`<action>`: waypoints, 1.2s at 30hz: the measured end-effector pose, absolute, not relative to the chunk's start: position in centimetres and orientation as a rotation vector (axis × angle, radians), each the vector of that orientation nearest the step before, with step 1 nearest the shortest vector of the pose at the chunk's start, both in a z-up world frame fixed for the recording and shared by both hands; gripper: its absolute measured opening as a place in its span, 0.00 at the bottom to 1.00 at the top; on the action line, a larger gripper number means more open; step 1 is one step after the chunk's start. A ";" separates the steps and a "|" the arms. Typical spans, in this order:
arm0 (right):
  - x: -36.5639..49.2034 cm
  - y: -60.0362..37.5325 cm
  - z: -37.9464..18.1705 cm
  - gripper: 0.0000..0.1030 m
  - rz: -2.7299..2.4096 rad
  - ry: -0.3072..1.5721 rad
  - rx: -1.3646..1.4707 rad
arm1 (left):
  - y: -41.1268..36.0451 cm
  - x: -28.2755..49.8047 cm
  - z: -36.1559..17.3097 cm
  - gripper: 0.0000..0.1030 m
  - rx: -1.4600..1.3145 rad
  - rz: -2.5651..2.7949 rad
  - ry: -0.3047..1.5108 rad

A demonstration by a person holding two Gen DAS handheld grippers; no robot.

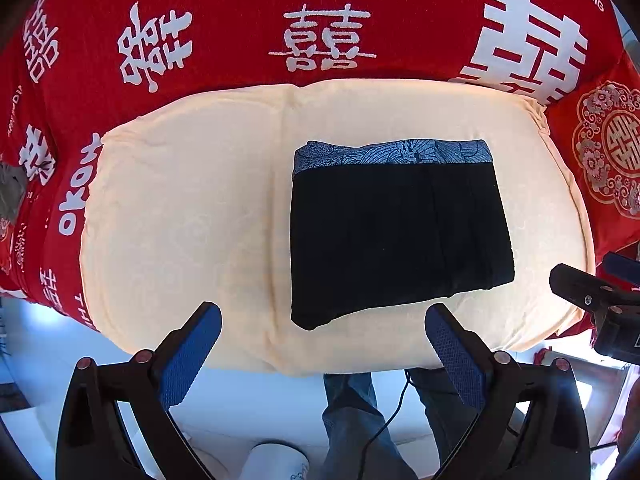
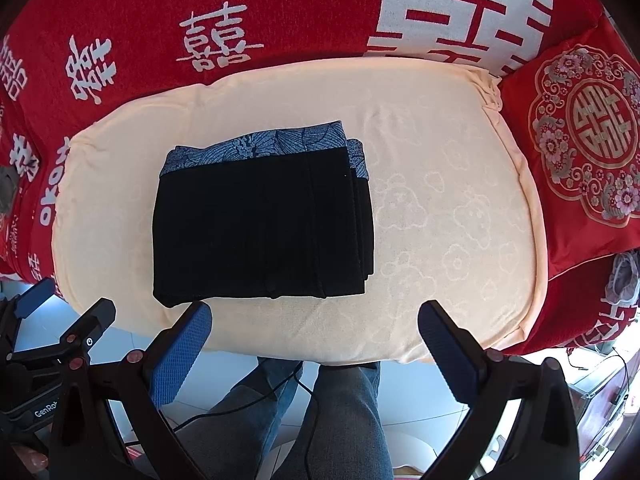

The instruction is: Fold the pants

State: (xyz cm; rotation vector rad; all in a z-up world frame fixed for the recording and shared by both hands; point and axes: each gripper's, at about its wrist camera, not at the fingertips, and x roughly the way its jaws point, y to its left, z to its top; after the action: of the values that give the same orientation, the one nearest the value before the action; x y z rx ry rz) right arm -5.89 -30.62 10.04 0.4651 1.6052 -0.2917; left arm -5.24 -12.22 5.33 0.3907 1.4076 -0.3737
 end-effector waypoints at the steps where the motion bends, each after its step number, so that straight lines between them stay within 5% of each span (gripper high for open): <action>1: -5.8 -30.6 10.1 1.00 -0.291 1.605 0.463 | -12.2 -5.2 5.3 0.99 0.390 -0.374 1.409; 36: -6.0 -30.2 9.5 1.00 -0.278 1.627 0.417 | -12.3 -5.3 5.6 0.99 0.395 -0.394 1.375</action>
State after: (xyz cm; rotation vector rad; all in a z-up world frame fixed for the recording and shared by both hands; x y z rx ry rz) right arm -5.98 -30.22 9.49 0.4170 1.6265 -0.2778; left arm -5.31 -12.26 5.63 0.3955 1.3751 -0.3939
